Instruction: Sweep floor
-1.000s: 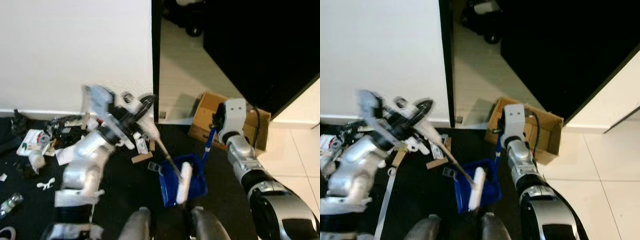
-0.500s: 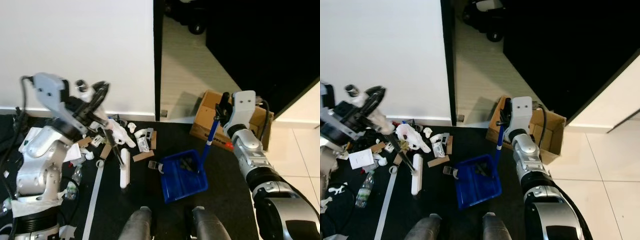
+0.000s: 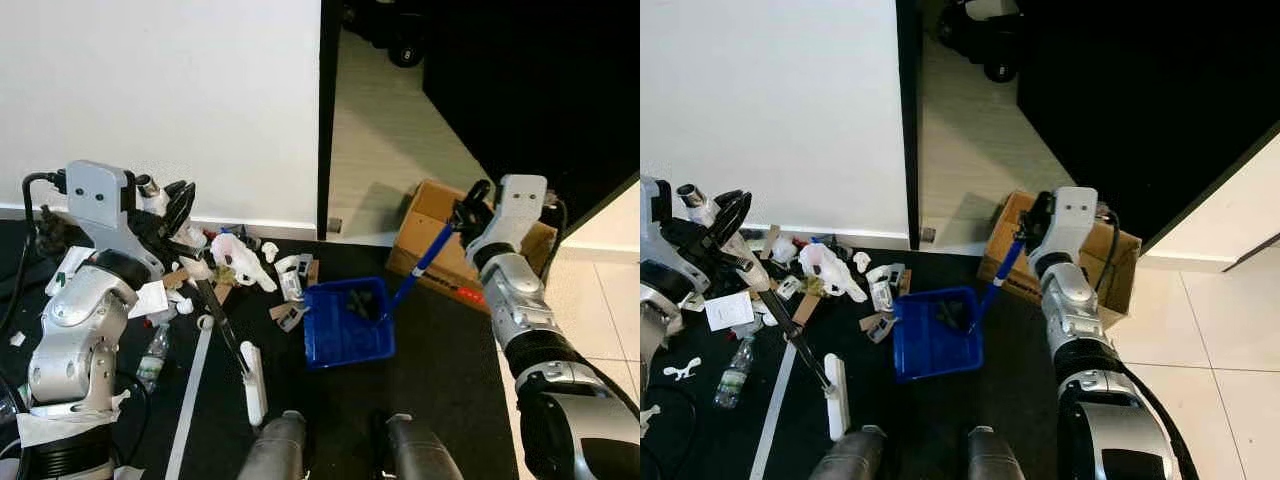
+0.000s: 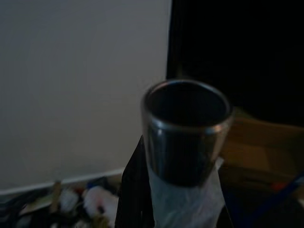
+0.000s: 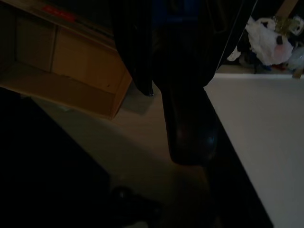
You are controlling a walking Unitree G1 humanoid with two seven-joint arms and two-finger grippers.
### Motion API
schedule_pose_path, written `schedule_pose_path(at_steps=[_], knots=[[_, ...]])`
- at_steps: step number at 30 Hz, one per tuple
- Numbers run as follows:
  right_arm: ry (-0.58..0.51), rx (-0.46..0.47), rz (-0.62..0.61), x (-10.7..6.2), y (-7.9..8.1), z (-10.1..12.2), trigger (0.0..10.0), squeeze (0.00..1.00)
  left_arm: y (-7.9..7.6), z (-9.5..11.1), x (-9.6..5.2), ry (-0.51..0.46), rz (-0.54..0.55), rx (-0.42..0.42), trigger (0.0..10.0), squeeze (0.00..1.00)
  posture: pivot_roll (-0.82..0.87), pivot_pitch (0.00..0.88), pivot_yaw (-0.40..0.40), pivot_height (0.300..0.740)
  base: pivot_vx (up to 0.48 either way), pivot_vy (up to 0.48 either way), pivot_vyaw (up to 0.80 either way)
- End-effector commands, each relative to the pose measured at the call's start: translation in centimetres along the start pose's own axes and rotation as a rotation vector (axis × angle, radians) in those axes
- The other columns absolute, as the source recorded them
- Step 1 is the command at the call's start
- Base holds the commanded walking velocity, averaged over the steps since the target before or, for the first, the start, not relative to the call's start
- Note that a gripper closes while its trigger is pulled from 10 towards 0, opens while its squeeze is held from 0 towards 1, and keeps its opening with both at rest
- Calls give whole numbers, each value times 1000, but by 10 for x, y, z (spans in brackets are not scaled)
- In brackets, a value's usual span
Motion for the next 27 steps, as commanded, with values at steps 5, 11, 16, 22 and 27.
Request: schedule_pose_path(at_steps=[5,11,16,22,27], knots=[[-2,-19,-29,-2,-6,0,10000,0,8,-18,-4,82,103,78,10000,0,51,121,2,740,0,0,0],[24,-32,-15,-2,6,-8,10000,0,10,-38,-5,73,89,157,10000,0,62,127,-5,740,0,0,0],[32,-36,-51,-2,16,-12,10000,0,2,-50,14,34,-43,136,10000,0,50,162,-4,740,0,0,0],[18,-64,-151,-4,9,-10,10000,0,-3,-49,35,29,-133,124,10000,0,29,191,12,740,0,0,0],[13,-81,-217,-8,1,-11,10000,0,-7,-50,51,36,-188,132,10000,0,-2,241,40,740,0,0,0]])
Point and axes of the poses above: a point about 5 cm out from each wrist's last joint towards the gripper, its own x axis pointing out of the wrist towards the gripper, its own z axis along the axis of the wrist's last joint, y = z × x, the point moved 1 cm from there along x, pointing out of the wrist towards the gripper, and after that the axes turned 12 degrees about -x, right-handed, at the moved point
